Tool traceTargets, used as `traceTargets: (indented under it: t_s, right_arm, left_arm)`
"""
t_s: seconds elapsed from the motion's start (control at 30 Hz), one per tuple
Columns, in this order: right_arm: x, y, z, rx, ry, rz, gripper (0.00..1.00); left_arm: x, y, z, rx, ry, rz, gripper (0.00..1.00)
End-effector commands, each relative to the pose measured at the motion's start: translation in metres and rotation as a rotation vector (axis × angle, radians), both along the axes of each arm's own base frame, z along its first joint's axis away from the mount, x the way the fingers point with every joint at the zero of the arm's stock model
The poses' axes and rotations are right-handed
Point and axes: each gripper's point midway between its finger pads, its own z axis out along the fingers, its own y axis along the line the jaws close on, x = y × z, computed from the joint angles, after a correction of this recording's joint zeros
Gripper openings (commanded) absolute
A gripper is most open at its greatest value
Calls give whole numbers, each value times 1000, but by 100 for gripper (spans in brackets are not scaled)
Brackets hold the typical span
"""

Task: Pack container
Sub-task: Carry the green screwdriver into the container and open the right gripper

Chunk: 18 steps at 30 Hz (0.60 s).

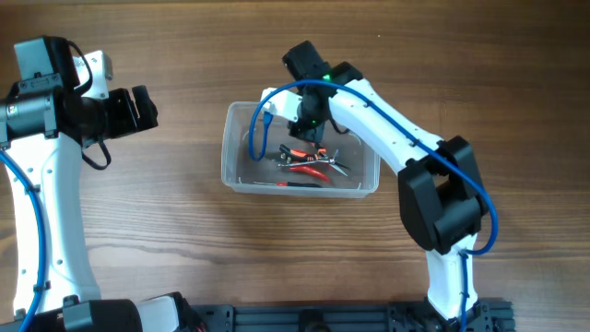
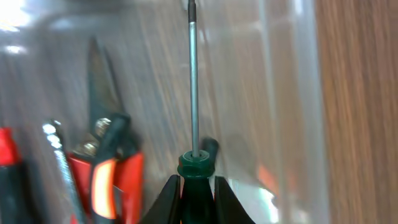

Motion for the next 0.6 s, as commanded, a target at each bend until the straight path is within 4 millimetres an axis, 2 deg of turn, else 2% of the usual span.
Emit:
traceTargets:
  t_s: [0.0,0.03,0.13,0.23,0.3,0.37,0.4,0.47,0.57]
  right_arm:
    - [4,-6,-11,-31,1,-4,16]
    - [4,-6,-11,-31,2,-6,37]
    - [2,-5,-12,-31,8,-14,51]
    - [-2,-4,-12,-16,38,-43,70]
    - [-5,-4,-11,-9,65,-107,76]
    - [-9,-4,-2,10,86,-206,88]
    - [-9,-3,5,25,87,-248,91]
    - [-6,-1,37,87,58,-343,97]
    - [10,-10,102,188,-61,-420,99]
  left_arm:
    - [0,-2,1,-16,-5,1,100]
    - [0,-2,1,-16,-5,1,100]
    - [0,-2,1,-16,-5,1,100]
    - [0,-2,1,-16,-5,2,100]
    - [0,-2,1,-16,-5,1,100]
    - [0,-2,1,-16,-5,1,100]
    - [0,-2,1,-16,-5,1,100]
    - [1,-5,2,-15,-10,-9,100]
    - [12,-16,7,-3,-52,-49,100]
